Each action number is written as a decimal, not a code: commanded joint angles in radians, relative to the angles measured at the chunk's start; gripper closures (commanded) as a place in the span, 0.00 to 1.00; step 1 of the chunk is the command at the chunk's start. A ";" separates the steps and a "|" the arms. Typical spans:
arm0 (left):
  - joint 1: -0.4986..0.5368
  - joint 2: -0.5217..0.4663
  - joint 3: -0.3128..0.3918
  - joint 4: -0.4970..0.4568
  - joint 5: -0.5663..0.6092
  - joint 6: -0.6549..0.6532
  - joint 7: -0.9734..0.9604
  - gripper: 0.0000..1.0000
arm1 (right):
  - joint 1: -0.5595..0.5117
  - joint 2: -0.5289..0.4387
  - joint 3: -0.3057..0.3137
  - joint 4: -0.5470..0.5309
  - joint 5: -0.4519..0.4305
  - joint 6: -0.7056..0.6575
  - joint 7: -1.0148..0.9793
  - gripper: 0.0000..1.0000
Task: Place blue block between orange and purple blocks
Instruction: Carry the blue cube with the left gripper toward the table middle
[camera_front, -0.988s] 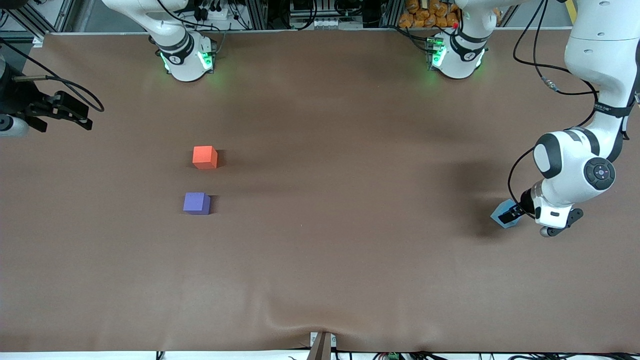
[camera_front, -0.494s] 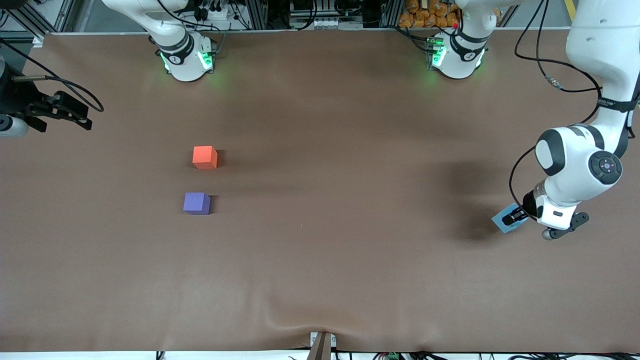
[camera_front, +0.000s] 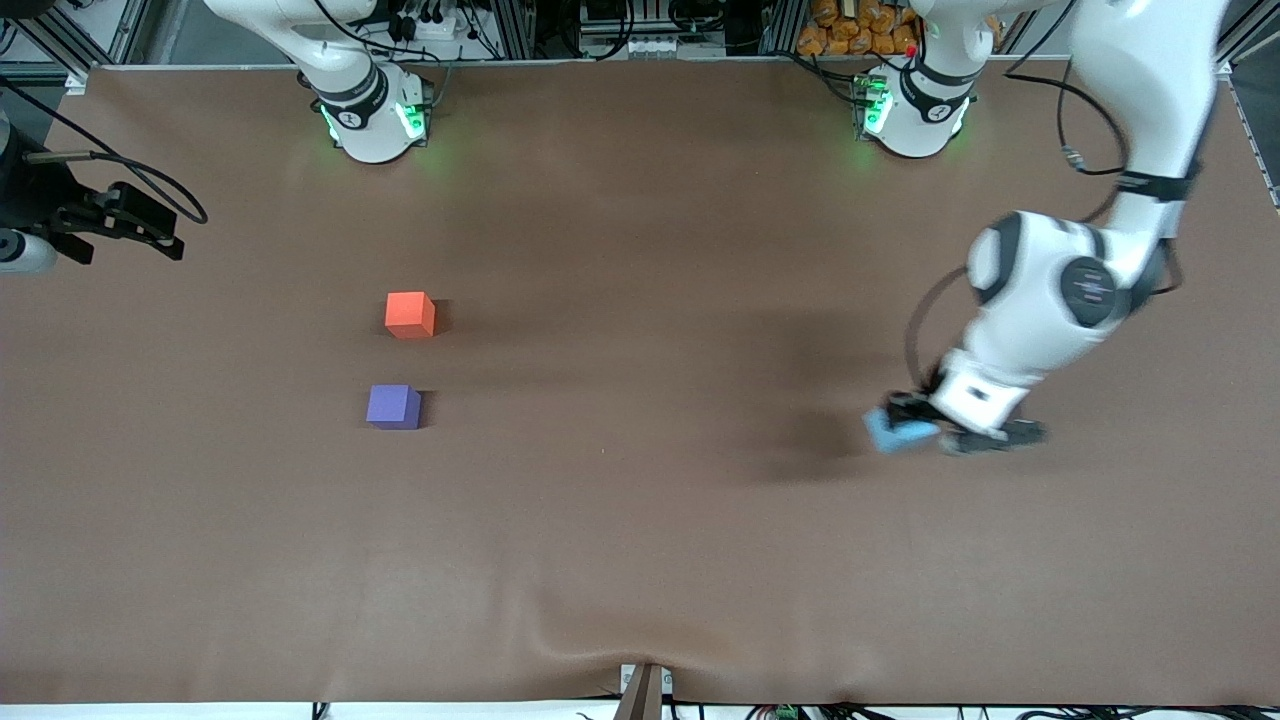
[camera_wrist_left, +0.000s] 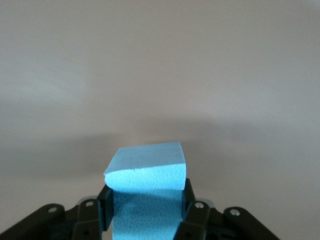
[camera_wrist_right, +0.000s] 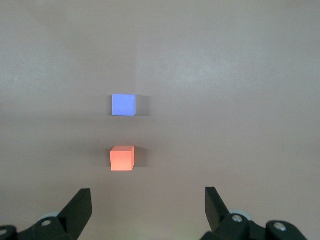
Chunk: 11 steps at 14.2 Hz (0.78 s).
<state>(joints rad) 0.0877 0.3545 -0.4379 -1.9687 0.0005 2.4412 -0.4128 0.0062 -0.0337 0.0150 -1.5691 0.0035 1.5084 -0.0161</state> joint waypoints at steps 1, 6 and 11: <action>-0.148 -0.005 -0.030 -0.004 -0.001 -0.018 -0.092 0.46 | -0.029 -0.028 0.016 -0.025 0.018 -0.002 -0.011 0.00; -0.435 0.167 -0.022 0.141 0.151 -0.018 -0.465 0.46 | -0.028 -0.028 0.016 -0.025 0.018 -0.004 -0.011 0.00; -0.670 0.360 0.056 0.368 0.322 -0.066 -0.695 0.39 | -0.025 -0.028 0.016 -0.025 0.018 -0.004 -0.010 0.00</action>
<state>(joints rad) -0.4913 0.6263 -0.4397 -1.7374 0.2817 2.4271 -1.0626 0.0039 -0.0337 0.0159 -1.5692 0.0036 1.5031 -0.0161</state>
